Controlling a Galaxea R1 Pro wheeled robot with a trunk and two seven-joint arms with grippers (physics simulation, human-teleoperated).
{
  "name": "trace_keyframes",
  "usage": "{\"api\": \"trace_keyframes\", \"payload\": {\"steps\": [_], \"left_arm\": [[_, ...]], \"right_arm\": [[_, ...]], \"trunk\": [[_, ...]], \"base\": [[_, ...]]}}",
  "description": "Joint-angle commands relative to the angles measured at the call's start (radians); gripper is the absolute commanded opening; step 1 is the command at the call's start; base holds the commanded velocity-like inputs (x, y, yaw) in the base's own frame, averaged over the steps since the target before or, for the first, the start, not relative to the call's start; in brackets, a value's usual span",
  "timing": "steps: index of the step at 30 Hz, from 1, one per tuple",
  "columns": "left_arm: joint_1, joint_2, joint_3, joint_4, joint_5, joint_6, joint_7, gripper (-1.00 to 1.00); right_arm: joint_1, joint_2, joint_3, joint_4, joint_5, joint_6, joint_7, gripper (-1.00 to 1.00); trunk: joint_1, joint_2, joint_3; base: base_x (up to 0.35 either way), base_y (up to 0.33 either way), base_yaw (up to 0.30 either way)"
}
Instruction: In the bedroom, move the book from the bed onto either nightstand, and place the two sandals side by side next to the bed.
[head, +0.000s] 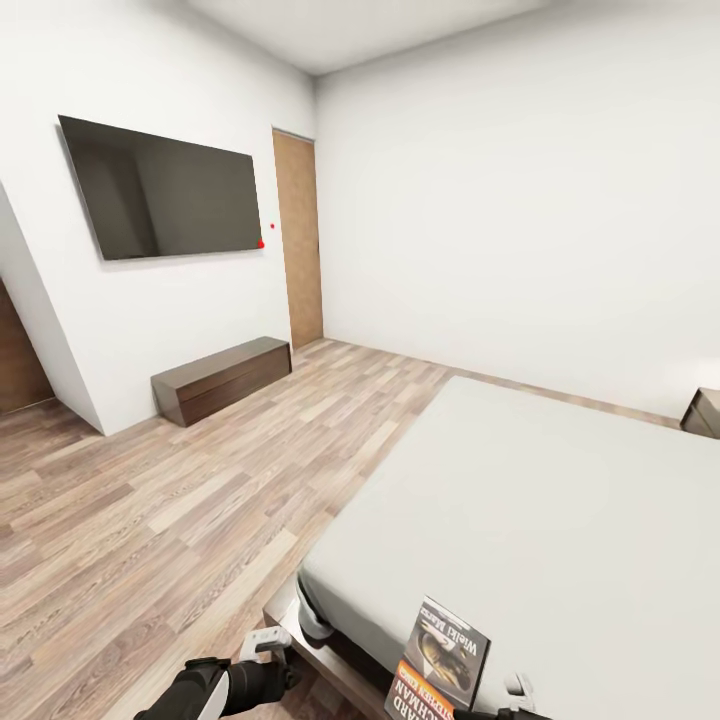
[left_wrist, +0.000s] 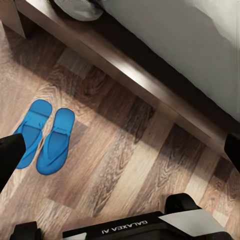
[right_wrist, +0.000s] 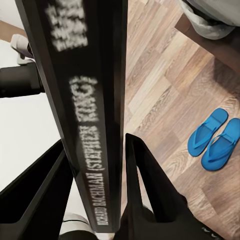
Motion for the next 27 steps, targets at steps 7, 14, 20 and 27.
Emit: {"api": "trace_keyframes", "payload": {"steps": [7, 14, 20, 27], "left_arm": [[0.000, -0.003, 0.008, 0.012, -0.012, 0.006, -0.008, 1.00], [0.000, -0.003, 0.008, 0.022, -0.012, 0.006, -0.008, 1.00], [-0.001, -0.002, 0.008, 0.022, -0.012, 0.006, -0.008, 1.00], [0.000, -0.002, 0.008, 0.022, -0.012, 0.006, -0.008, 1.00]], "right_arm": [[-0.001, 0.000, -0.009, 0.000, 0.007, 0.011, 0.005, -1.00], [-0.001, 0.000, -0.009, 0.000, 0.007, 0.011, 0.005, -1.00], [-0.001, 0.000, -0.009, 0.000, 0.007, 0.011, 0.005, -1.00], [-0.001, 0.000, -0.009, 0.000, 0.007, 0.011, 0.005, -1.00]], "trunk": [[-0.015, 0.028, 0.012], [-0.015, 0.028, 0.012], [-0.035, 0.063, 0.028], [-0.061, 0.112, 0.050]], "base": [[0.000, 0.000, 0.000], [0.000, 0.000, 0.000], [0.000, 0.000, 0.000], [0.000, 0.000, 0.000]]}}
